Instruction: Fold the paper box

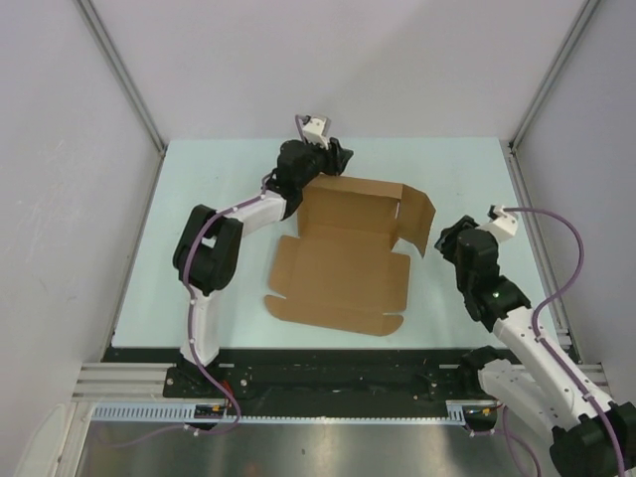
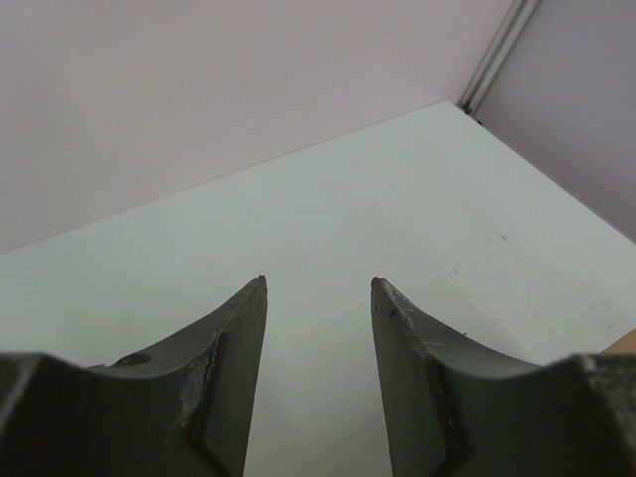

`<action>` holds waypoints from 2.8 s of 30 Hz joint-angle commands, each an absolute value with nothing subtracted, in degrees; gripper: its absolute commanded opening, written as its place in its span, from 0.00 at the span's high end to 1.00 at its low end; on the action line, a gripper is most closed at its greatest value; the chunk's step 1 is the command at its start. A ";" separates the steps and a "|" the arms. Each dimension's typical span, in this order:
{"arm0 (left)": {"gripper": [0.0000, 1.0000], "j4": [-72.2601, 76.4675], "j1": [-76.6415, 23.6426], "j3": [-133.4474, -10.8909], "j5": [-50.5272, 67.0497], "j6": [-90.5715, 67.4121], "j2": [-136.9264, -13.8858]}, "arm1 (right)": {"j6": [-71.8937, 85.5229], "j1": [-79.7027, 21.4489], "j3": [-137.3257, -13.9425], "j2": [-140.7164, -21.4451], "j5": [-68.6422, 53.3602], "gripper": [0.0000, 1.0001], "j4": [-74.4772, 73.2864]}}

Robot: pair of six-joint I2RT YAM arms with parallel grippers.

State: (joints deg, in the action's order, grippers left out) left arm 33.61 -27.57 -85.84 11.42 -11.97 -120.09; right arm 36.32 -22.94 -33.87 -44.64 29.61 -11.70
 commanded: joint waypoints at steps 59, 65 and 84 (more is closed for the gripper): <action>0.00 50.44 -28.32 -35.60 -5.90 1.97 -76.82 | 35.77 -6.86 -34.10 -60.29 13.71 0.49 5.01; 0.03 54.92 -24.79 -33.22 1.39 -5.61 -80.58 | 36.30 -6.94 -33.49 -61.25 13.19 0.49 6.50; 0.32 60.12 -21.80 -42.97 4.92 -10.02 -99.57 | 35.42 -6.59 -33.31 -60.03 13.27 0.49 5.01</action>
